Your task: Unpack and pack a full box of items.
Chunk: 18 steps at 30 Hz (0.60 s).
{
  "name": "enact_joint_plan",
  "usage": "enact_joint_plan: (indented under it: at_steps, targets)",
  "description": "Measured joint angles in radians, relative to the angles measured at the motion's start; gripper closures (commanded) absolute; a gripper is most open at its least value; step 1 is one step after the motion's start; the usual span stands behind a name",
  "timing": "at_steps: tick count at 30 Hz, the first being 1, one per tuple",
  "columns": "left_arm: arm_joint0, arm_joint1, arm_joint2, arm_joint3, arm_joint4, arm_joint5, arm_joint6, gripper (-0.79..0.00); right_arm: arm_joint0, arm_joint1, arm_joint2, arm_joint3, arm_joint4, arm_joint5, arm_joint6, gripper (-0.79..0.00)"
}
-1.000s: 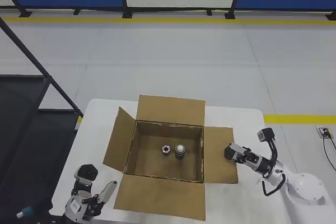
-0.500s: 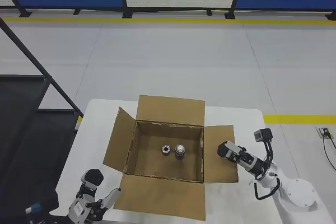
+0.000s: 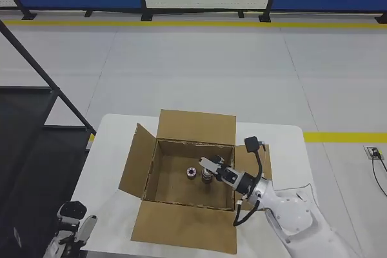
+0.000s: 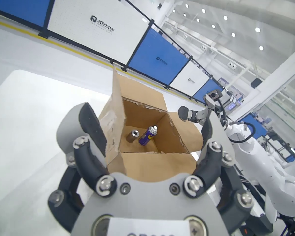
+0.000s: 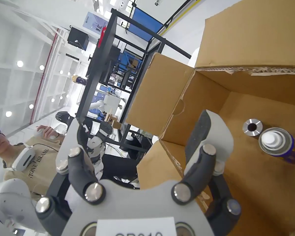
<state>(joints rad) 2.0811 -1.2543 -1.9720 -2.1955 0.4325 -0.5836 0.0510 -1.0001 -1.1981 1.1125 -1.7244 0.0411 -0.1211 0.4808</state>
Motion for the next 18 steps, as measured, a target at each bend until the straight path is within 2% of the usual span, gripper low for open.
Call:
enact_joint_plan:
  at_steps: [11,13,16,18]
  targets:
    - [0.008,0.0,-0.013,0.011,-0.015,-0.004,0.005,-0.785,-0.001,0.0,0.001,-0.001,-0.005,-0.002,0.008,-0.785]
    - [0.006,0.0,-0.012,0.01,-0.015,-0.002,0.004,-0.785,0.019,-0.001,-0.02,0.005,-0.033,-0.019,0.044,-0.785]
    - [-0.016,-0.001,0.001,0.004,-0.024,0.032,-0.008,-0.785,0.105,-0.002,-0.077,0.039,-0.17,0.045,0.168,-0.785]
    - [-0.029,-0.002,-0.002,0.007,-0.056,0.057,-0.012,-0.785,0.176,-0.006,-0.134,0.055,-0.319,0.144,0.249,-0.785]
